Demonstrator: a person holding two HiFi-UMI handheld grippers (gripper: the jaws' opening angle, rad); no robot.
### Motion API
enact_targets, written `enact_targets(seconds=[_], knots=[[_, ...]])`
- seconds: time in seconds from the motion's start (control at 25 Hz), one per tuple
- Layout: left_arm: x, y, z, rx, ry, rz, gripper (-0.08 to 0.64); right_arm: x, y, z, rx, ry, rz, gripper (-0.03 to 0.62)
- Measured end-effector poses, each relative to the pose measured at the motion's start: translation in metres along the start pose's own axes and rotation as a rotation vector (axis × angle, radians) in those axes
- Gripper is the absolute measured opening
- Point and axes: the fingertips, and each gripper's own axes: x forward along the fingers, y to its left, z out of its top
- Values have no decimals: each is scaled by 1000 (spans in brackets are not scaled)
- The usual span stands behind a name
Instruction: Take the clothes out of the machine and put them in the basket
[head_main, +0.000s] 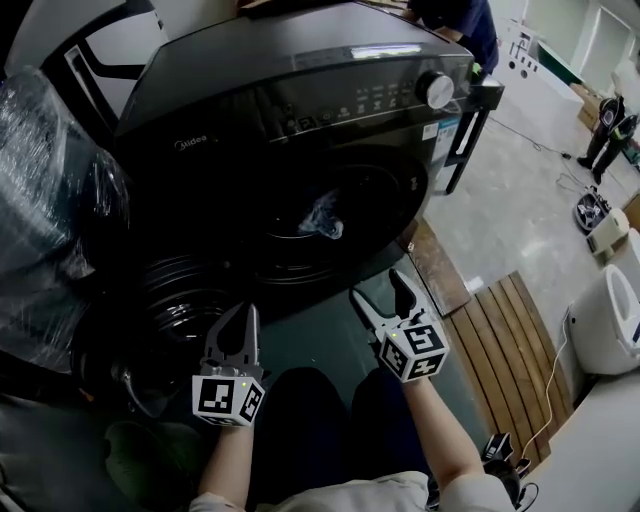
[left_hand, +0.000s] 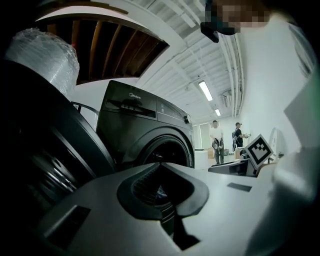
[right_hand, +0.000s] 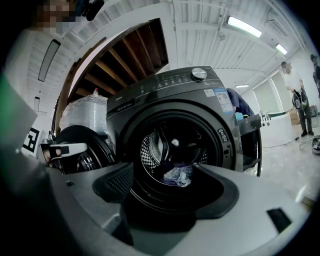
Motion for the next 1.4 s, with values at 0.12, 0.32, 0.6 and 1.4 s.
enact_targets(seconds=[0.12,0.32,0.6,1.4], knots=[[-2,0,0,-7,-5,-16,20,0,1,-3,2,-2,0,370],[-1,0,-2,9,-8,-9,20,1,1,-6,-3,2,7,365],[5,-2,-4,20,-10,-7,20,8,-2,-10,-15,12,11,359],[23,-1,-9,-8,-5,-50,20,95,-29,-30,-64,83,-4,339]])
